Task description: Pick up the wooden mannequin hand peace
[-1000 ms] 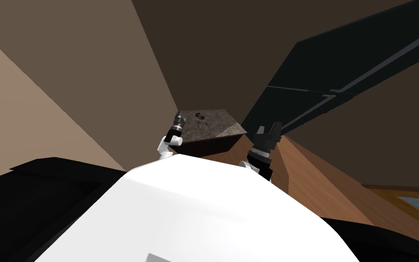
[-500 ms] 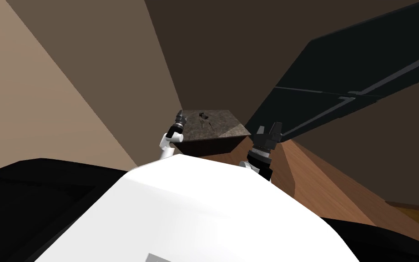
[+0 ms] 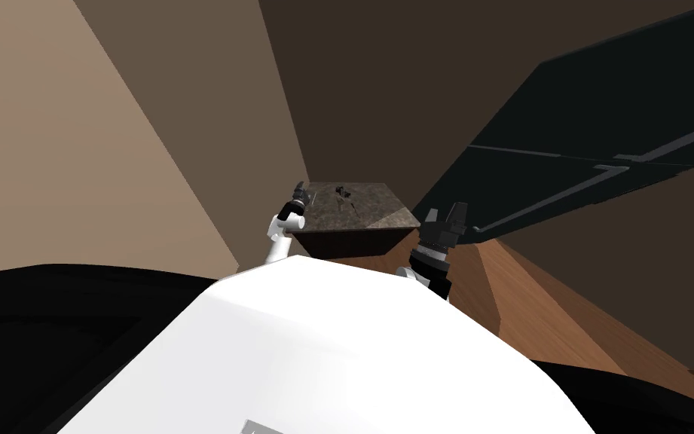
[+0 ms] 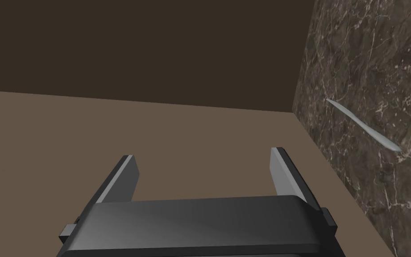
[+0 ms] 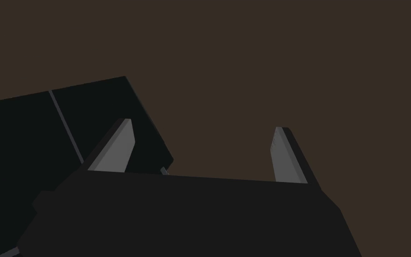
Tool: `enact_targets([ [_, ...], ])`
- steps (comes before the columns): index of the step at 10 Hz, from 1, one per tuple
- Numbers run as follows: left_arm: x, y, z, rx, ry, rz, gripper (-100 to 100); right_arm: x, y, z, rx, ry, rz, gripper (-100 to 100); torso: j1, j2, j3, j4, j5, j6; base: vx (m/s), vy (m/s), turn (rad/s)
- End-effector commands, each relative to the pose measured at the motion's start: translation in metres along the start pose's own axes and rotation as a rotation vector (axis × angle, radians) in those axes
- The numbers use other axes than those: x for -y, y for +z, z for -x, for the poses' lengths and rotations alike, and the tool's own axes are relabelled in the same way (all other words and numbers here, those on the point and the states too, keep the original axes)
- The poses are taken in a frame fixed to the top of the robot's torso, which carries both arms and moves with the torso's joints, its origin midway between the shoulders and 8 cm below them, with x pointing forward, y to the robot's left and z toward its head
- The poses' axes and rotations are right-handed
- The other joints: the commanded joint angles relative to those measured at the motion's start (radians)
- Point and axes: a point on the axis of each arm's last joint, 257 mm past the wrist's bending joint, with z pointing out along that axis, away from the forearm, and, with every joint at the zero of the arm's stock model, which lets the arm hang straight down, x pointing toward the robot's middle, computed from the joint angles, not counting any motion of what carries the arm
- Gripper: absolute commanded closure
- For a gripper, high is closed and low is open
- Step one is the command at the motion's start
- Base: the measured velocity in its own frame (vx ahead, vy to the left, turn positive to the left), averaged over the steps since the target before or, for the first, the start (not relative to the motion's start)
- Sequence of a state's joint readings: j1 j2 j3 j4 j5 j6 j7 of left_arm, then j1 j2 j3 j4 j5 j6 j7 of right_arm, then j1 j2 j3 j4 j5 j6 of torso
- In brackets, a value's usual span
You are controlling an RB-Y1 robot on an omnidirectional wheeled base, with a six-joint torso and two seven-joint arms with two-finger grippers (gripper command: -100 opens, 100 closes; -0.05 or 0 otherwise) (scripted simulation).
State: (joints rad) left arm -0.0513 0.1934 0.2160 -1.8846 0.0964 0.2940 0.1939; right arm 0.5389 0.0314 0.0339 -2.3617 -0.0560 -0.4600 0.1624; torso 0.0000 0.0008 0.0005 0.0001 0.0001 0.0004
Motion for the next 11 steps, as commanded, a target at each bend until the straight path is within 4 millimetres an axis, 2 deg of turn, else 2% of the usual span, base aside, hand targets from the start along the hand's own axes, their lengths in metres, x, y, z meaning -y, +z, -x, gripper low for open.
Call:
enact_targets([
  [1,-0.004,0.013,0.003,0.014,-0.021,0.034,-100,0.0,0.0,0.0,0.0,0.0,0.0,0,0.0,0.0,0.0,0.0,0.0,0.0,-0.015,0.009,0.223],
  [3,-0.011,0.014,0.002,0.019,-0.023,0.069,-100,0.0,0.0,0.0,0.0,0.0,0.0,0,0.0,0.0,0.0,0.0,0.0,0.0,-0.009,0.003,0.026],
  [4,-0.014,0.025,0.005,0.031,-0.042,0.096,-100,0.0,0.0,0.0,0.0,0.0,0.0,0,0.0,0.0,0.0,0.0,0.0,0.0,-0.009,0.008,0.195],
  [6,-0.018,0.027,0.004,0.034,-0.044,0.122,-100,0.0,0.0,0.0,0.0,0.0,0.0,0,0.0,0.0,0.0,0.0,0.0,0.0,-0.004,0.001,0.046],
  [9,-0.031,0.048,0.007,0.059,-0.09,0.203,-100,0.0,0.0,0.0,0.0,0.0,0.0,0,-0.001,0.0,0.0,0.0,0.0,0.0,-0.003,0.0,0.145],
  [11,-0.035,0.049,0.004,0.061,-0.093,0.235,-100,0.0,0.0,0.0,0.0,0.0,0.0,0,-0.001,-0.001,0.0,0.0,0.0,0.0,0.0,-0.004,0.034],
])
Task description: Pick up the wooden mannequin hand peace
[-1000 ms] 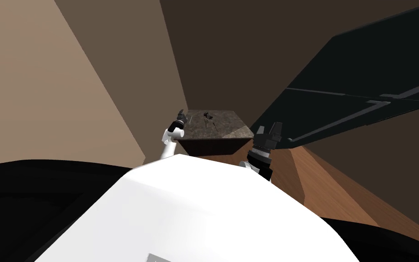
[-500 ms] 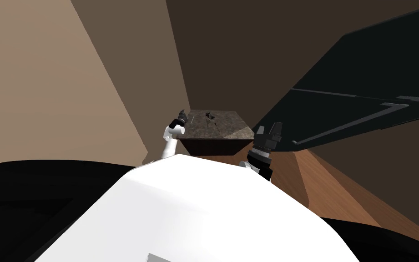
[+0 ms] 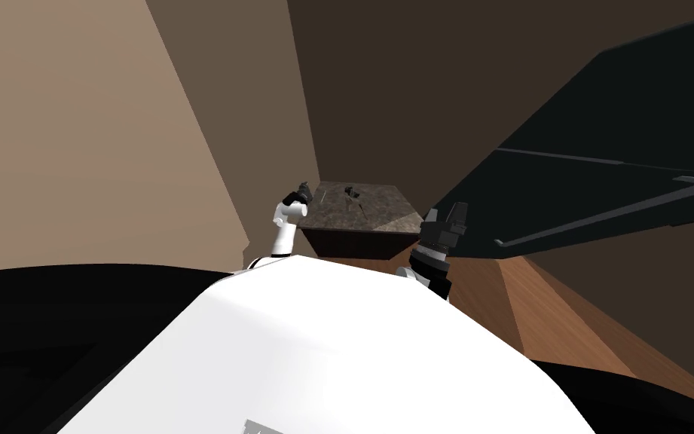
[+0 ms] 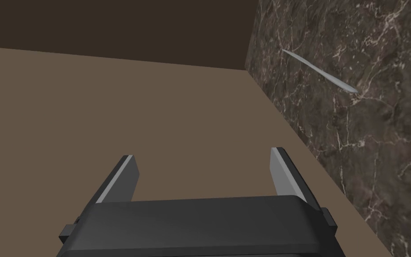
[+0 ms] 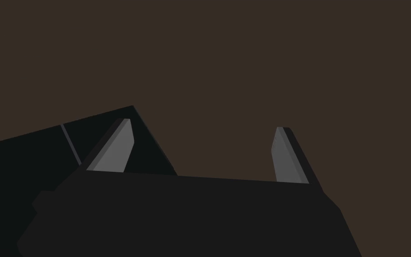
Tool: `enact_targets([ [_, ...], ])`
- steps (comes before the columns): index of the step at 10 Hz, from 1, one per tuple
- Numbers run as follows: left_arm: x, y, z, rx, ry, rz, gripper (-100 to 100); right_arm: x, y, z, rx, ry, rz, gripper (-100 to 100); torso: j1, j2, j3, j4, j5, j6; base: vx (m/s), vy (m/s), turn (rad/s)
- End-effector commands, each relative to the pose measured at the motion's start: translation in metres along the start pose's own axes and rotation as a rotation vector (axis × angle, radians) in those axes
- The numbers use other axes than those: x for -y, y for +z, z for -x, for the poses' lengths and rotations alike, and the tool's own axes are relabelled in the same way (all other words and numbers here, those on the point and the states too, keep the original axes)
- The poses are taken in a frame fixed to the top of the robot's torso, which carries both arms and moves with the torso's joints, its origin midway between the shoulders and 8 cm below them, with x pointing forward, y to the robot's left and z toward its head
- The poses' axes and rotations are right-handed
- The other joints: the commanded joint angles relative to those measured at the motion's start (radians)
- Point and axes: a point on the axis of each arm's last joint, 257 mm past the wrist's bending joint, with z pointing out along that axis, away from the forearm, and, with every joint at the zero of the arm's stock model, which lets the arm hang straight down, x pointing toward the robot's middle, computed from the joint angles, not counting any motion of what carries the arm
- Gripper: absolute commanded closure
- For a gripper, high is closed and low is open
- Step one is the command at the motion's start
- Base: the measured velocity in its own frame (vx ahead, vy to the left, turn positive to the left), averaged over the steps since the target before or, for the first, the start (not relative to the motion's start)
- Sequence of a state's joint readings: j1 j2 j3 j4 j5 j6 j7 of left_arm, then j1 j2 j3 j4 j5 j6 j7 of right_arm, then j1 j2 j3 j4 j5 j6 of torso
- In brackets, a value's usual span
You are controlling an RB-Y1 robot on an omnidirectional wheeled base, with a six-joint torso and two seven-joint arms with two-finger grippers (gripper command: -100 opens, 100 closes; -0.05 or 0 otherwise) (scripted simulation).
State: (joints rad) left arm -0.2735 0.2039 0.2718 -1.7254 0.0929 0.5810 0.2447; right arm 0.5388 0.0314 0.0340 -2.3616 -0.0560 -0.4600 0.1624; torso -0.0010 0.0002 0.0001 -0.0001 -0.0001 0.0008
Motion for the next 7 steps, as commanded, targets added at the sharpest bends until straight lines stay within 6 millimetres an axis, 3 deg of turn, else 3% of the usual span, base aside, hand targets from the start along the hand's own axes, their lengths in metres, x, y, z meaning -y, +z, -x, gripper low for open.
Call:
enact_targets([
  [1,-0.005,0.011,0.0,0.011,-0.026,0.047,-100,0.0,0.0,0.0,0.0,0.0,0.0,0,0.0,0.0,0.0,0.0,0.0,0.0,0.001,-0.003,0.146],
  [7,-0.022,0.031,-0.009,0.034,-0.078,0.189,-100,0.0,0.0,0.0,0.0,0.0,0.0,0,-0.001,-0.001,-0.001,0.0,0.0,0.0,0.008,-0.011,0.073],
])
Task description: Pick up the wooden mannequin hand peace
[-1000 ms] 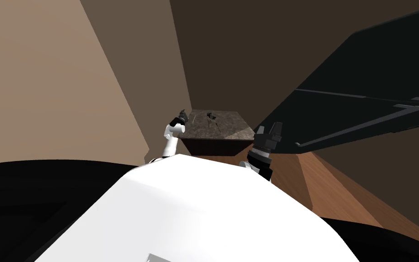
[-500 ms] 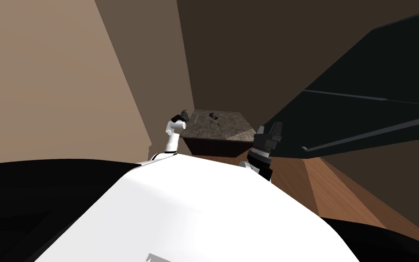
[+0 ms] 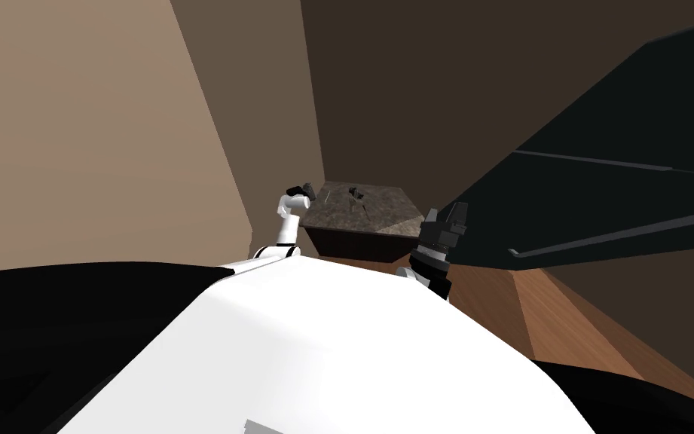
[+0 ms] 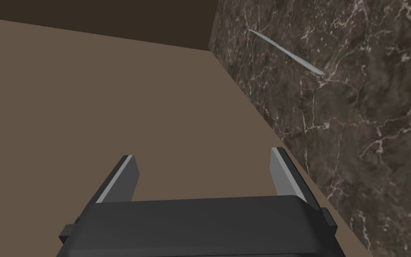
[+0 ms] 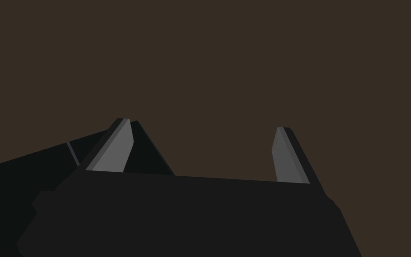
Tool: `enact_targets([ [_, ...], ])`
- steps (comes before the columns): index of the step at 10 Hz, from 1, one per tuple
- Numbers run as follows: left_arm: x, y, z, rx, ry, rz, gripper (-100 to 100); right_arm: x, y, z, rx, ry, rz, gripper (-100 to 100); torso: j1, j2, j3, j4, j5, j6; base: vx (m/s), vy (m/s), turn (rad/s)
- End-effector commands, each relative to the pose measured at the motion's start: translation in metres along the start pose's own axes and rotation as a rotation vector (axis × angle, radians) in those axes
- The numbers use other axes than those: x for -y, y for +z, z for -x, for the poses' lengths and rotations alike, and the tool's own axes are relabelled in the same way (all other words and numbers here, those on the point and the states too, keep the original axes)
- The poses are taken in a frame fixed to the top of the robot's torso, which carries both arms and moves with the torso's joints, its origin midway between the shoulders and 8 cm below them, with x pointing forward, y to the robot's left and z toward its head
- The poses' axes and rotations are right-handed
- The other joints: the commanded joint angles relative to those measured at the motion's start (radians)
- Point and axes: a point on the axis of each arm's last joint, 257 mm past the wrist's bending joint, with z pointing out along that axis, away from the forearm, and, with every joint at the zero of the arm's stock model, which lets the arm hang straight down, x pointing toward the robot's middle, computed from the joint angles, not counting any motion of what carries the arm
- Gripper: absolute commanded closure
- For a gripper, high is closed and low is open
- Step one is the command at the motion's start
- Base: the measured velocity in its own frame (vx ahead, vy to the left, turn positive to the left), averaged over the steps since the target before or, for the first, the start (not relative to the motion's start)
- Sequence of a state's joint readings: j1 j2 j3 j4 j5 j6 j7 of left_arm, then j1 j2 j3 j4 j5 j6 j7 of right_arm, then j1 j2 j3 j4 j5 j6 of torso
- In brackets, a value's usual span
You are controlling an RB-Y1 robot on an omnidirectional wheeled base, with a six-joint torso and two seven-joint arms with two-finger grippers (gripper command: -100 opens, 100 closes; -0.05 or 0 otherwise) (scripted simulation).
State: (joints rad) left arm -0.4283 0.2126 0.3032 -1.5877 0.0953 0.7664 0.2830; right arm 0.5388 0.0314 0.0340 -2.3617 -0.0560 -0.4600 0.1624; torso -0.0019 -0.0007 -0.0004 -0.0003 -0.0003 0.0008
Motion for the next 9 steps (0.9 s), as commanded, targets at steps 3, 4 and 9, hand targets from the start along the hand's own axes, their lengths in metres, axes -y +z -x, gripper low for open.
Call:
enact_targets([
  [3,-0.013,0.01,-0.006,0.016,-0.029,0.097,-100,0.0,0.0,0.0,0.0,0.0,0.0,0,0.0,0.0,0.0,0.0,0.0,0.0,0.011,-0.014,0.047],
  [4,-0.015,0.015,-0.01,0.019,-0.051,0.128,-100,0.0,0.0,0.0,0.0,0.0,0.0,0,0.0,0.0,0.0,0.0,0.0,0.0,0.019,-0.028,0.092],
  [9,-0.033,0.024,-0.028,0.036,-0.091,0.277,-100,0.0,0.0,0.0,0.0,0.0,0.0,0,0.0,0.0,0.0,0.0,0.0,0.0,0.02,-0.028,0.033],
])
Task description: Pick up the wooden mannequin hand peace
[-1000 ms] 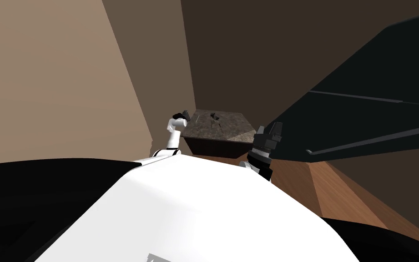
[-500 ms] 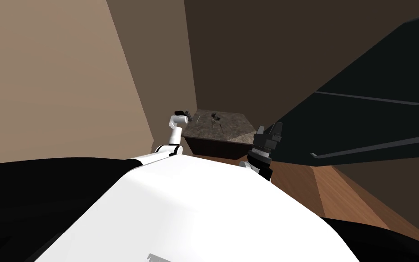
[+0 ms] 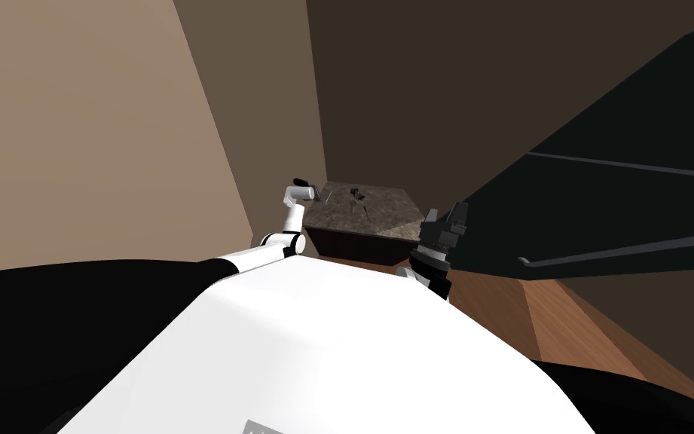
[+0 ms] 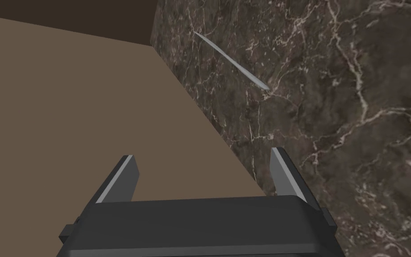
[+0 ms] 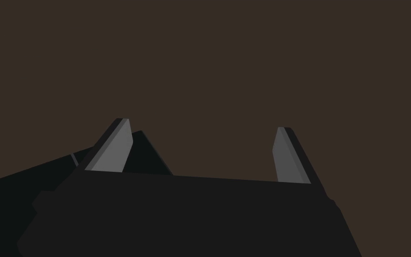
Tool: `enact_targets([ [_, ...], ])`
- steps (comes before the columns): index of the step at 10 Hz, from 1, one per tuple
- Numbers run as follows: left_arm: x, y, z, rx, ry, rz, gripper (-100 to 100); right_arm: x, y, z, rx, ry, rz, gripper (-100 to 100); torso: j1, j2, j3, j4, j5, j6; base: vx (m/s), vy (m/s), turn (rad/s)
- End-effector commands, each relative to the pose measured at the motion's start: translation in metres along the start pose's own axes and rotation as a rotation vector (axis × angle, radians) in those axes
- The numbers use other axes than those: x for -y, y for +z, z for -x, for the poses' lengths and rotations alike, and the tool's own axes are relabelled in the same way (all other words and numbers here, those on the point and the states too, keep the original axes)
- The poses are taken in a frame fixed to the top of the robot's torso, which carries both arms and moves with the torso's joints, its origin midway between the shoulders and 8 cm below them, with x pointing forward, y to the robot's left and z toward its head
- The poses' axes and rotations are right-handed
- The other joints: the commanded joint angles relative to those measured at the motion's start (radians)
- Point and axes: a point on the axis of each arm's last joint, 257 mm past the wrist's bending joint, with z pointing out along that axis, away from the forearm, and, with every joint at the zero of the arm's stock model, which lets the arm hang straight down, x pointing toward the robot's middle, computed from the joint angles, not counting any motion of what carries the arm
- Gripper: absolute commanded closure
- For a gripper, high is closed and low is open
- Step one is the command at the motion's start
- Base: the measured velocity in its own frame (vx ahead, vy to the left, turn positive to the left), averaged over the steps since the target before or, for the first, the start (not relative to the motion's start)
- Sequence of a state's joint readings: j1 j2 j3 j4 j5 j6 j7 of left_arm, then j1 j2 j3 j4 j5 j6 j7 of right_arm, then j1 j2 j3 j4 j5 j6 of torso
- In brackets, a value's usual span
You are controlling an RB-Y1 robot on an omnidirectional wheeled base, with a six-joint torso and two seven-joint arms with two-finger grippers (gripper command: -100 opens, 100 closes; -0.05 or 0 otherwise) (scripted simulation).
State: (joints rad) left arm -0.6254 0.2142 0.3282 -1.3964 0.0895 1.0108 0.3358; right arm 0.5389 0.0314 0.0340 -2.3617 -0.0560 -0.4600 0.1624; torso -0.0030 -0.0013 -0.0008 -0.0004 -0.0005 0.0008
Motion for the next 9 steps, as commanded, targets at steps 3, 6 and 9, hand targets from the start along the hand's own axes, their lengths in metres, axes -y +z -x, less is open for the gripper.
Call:
enact_targets([
  [3,-0.017,0.008,-0.01,0.018,-0.027,0.116,-100,0.0,0.0,0.0,0.0,0.0,0.0,0,-0.001,0.0,0.0,0.0,0.0,0.0,0.025,-0.041,0.025],
  [6,-0.03,0.01,-0.016,0.032,-0.041,0.194,-100,0.0,0.0,0.0,0.0,0.0,0.0,0,0.0,0.0,0.0,0.0,0.0,0.0,0.016,-0.033,0.009],
  [9,-0.039,0.008,-0.033,0.046,-0.062,0.293,-100,0.0,0.0,0.0,0.0,0.0,0.0,0,-0.001,-0.001,0.0,0.0,0.0,0.0,0.034,-0.053,0.002],
])
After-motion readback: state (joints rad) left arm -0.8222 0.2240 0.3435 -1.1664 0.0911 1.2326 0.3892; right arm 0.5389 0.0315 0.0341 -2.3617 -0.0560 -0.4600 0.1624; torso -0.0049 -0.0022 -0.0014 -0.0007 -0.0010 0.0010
